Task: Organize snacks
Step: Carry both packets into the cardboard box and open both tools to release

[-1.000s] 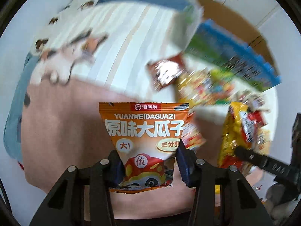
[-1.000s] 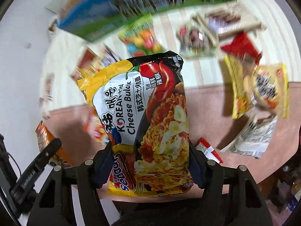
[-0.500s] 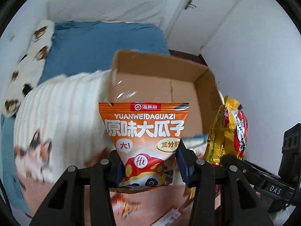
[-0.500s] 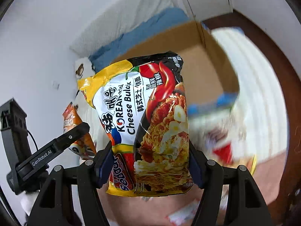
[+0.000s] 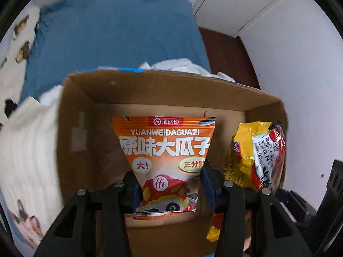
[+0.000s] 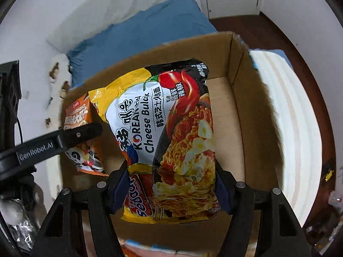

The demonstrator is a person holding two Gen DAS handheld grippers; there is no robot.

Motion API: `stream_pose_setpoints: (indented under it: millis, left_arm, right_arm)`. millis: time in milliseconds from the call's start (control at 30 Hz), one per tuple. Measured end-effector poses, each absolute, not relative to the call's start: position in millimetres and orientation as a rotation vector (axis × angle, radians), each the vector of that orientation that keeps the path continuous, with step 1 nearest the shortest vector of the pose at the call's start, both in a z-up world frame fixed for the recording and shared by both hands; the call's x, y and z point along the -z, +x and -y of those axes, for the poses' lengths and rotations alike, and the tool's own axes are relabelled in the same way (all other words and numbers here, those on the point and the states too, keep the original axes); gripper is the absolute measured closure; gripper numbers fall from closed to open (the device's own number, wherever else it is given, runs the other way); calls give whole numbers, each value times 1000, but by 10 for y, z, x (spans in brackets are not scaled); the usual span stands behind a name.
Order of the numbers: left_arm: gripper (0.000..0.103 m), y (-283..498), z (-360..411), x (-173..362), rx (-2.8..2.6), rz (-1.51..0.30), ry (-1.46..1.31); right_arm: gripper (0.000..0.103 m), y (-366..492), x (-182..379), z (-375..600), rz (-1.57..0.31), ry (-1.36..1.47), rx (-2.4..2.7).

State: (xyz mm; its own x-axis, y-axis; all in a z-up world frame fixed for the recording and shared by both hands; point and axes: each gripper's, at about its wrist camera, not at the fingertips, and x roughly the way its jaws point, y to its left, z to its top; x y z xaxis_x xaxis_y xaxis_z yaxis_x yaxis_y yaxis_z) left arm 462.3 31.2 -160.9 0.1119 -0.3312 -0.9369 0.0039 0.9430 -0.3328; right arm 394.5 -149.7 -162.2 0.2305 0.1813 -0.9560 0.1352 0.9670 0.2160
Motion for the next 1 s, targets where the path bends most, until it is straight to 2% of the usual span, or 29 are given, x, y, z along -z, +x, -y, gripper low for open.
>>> stream_pose_setpoints:
  millis: [267,467,533,567,600,633,667,733,867,1000]
  left_arm:
    - [58,4822,-366,1993,237,-1510,-293]
    - [57,4850,-388,2134,209,-1541,-268]
    - [57,4849,-398,2173,200,-1567,-272]
    - [56,4848,-411,2190,202,-1581,-285]
    - [54,4854,-418,2181,199,-1583,-286]
    - [45,4845,-432,2169,190,-1573,-271]
    - [28,4842,-440,2154,183,-1562,-256]
    - [11,4832,-459,2108,183,-1546,-243]
    - [5,4794,-501,1978,184,-1517,-225]
    - [5,4687,-519,1768,196,-1482,-210]
  right_arm:
    - [33,4417,2145,1401,-1434,260,-5]
    - [32,4572,2148,1228,-1473,228,-9]
    - [30,4633,2195,1199,-1506,241,-17]
    - [22,4692,2219,1200,-1514,240,-26]
    - [11,4713,2193,1170,-1508,224,-26]
    - [7,4734,2161,1140,-1497,207,-33]
    - [6,4757,2108,1086,-1486,186,-46]
    - [6,4780,2037,1005,-1492,164,-49]
    - [5,4856,2010,894,-1486,123,-47]
    - [5,4759,1884,856,-1470,126,-44]
